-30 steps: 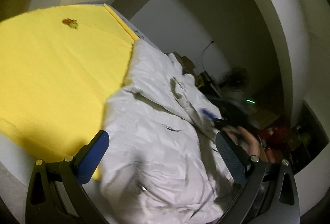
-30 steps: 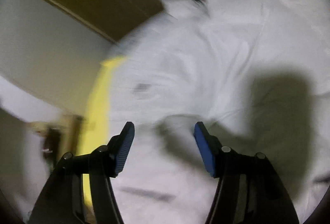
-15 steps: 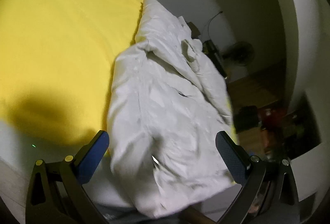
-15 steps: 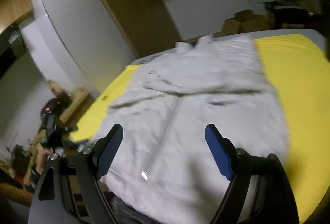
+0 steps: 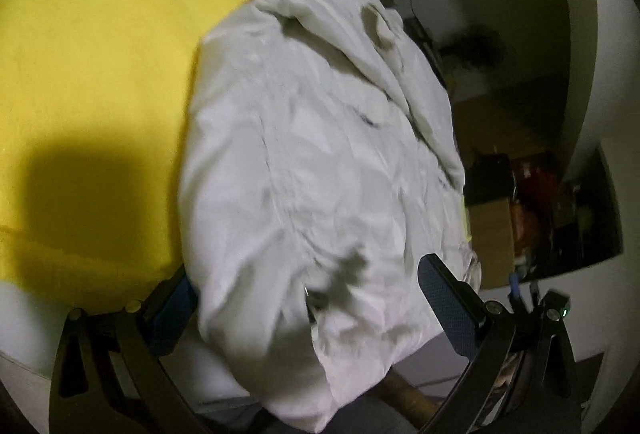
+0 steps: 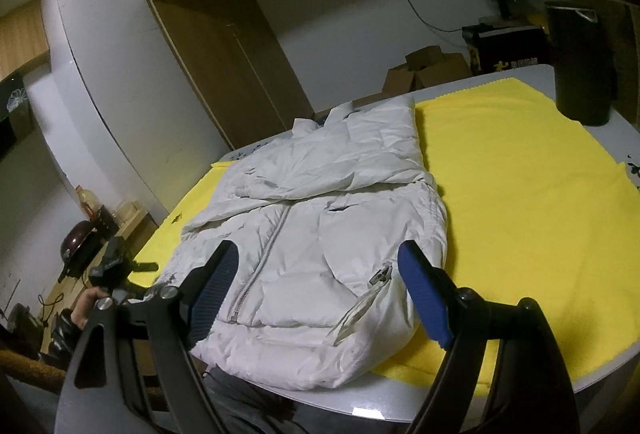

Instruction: Fold large clothes

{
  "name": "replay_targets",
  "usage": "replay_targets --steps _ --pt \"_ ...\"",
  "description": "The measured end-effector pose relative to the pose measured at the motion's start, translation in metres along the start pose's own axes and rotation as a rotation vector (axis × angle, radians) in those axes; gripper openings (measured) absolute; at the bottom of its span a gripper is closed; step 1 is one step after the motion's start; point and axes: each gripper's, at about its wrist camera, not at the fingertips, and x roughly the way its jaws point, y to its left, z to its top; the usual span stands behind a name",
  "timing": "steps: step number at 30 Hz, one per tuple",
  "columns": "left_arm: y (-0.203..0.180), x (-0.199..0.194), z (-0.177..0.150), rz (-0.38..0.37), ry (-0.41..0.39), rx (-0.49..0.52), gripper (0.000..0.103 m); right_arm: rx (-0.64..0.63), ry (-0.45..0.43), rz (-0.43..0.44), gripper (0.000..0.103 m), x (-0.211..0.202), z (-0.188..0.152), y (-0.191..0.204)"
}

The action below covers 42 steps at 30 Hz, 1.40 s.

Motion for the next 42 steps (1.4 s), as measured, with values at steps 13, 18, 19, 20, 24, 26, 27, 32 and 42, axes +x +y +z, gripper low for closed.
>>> replay_targets --steps 13,18,19,20,24,26,27,32,42 --pt "0.01 -0.003 -0.019 -0.141 -0.04 -0.087 0.096 0.416 0.247 -0.031 0.08 0.051 -0.021 -0.082" --pt "0.008 0.001 -0.019 -0.165 0.004 -0.132 0.098 0.387 0.336 0.003 0.08 0.078 -0.031 -0.063" --pt "0.011 0.0 -0.019 -0.182 0.012 -0.159 0.098 0.365 0.346 -0.001 0.08 0.082 -0.032 -0.056" --pt "0.014 0.0 -0.018 -0.191 0.017 -0.174 0.098 0.345 0.347 -0.03 0.08 0.084 -0.032 -0.051" --pt "0.016 -0.002 -0.021 -0.2 0.016 -0.193 0.098 0.388 0.354 -0.08 0.053 0.096 -0.037 -0.055" --pt "0.015 -0.003 -0.025 -0.209 0.026 -0.194 0.098 0.394 0.378 -0.118 0.044 0.1 -0.041 -0.06" --pt "0.015 -0.001 -0.027 -0.213 0.042 -0.195 0.098 0.398 0.373 -0.121 0.034 0.099 -0.043 -0.062" --pt "0.004 0.005 -0.029 -0.181 0.045 -0.149 0.096 0.406 0.359 -0.112 0.012 0.1 -0.048 -0.071" --pt "-0.013 -0.009 -0.038 -0.136 -0.012 -0.021 0.015 0.353 0.249 -0.012 0.005 0.071 -0.039 -0.056"
